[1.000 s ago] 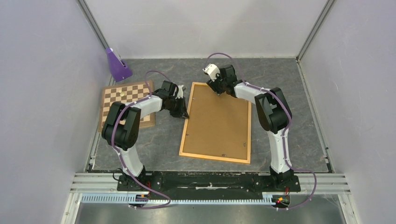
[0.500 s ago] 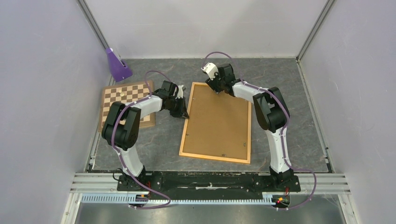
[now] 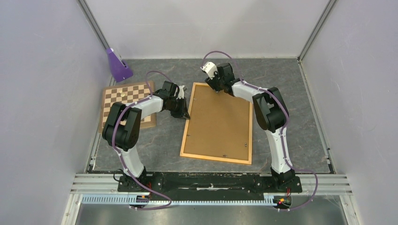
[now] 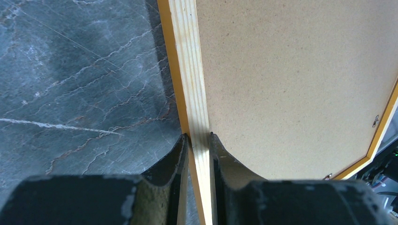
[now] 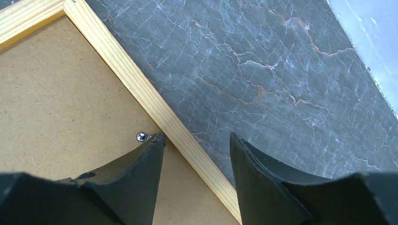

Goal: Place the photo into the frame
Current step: Install the photo frame at the center of the board.

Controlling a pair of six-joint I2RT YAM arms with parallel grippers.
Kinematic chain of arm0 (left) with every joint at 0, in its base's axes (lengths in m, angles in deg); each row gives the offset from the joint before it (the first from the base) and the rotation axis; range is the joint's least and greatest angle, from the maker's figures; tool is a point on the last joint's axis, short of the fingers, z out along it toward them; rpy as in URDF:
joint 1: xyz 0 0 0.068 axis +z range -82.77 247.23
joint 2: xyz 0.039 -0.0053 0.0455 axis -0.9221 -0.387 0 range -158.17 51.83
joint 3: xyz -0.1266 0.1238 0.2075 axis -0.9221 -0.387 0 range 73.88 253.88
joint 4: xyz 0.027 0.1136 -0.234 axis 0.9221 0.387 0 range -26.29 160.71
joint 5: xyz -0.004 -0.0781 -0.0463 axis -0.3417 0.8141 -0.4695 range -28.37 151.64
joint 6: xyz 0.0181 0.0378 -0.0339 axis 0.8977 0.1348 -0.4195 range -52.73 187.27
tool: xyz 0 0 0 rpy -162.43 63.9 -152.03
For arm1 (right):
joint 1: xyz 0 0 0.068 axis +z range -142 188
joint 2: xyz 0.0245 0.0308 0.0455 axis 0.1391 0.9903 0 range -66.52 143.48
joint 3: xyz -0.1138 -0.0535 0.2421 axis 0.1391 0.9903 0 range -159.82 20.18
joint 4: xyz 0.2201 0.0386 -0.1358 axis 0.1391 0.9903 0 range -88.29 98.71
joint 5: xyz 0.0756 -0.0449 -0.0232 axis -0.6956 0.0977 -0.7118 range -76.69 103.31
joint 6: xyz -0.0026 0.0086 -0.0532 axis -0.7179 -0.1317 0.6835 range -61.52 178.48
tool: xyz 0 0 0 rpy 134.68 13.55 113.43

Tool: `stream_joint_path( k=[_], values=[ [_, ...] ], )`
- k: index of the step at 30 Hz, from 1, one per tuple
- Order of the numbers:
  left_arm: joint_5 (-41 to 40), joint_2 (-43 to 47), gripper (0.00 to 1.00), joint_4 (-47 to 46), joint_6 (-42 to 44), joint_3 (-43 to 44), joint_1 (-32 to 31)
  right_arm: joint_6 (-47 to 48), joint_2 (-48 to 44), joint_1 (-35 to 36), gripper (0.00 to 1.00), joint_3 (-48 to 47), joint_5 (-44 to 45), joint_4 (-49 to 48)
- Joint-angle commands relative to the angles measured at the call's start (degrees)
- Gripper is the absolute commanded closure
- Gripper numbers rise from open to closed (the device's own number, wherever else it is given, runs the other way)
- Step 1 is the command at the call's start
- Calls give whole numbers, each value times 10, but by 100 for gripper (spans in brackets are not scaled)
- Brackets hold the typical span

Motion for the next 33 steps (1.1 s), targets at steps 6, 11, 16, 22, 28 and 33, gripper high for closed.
stream_joint_path(
  k=[6,11,16,22,28,33],
  values=[
    [12,-14,98,22,32,5,-11,0,-7,6,43,-33,4,-10],
    [13,-14,98,23,31,5,-11,2,-33,8,43,-10,4,-11],
    [14,-14,98,22,32,6,-11,7,-44,11,43,16,4,-10],
    [14,-12,98,23,31,5,-11,9,-46,11,43,32,14,-10],
    [14,-15,98,24,32,6,-11,12,-41,11,43,33,18,-15],
    [14,-13,98,23,31,5,-11,18,-32,12,43,23,27,-17]
  ],
)
